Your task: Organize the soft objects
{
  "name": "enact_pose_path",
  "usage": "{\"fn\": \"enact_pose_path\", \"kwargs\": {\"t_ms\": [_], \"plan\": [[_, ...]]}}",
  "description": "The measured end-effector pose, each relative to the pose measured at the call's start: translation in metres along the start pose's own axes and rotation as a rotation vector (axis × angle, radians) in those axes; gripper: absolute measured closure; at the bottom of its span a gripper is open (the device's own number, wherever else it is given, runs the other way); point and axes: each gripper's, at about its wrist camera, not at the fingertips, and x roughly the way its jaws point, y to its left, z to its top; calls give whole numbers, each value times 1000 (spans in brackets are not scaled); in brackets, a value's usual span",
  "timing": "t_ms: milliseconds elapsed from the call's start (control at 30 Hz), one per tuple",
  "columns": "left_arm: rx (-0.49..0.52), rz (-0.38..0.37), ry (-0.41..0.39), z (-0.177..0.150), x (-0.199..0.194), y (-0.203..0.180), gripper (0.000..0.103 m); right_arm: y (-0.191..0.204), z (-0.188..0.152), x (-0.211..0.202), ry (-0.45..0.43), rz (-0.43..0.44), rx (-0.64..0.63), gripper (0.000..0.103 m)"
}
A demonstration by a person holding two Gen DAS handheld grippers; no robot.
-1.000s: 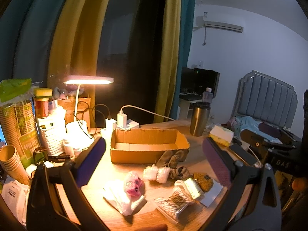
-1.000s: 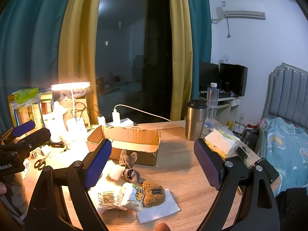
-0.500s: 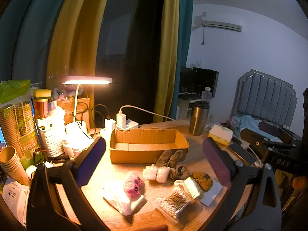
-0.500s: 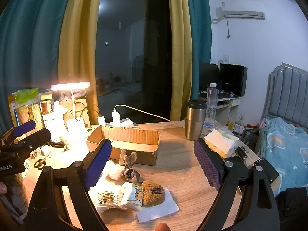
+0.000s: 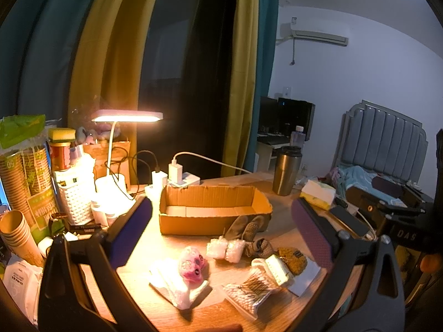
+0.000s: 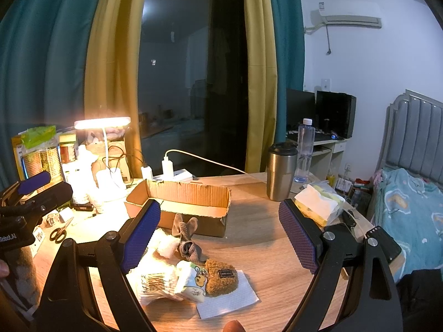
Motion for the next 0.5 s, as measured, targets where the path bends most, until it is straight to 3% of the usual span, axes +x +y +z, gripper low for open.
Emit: {"fn": "enact_pose_path", "kwargs": {"t_ms": [500], "plan": [[4, 0, -3, 1, -2, 1, 2, 2, -1, -2, -6, 8, -12, 13]]}}
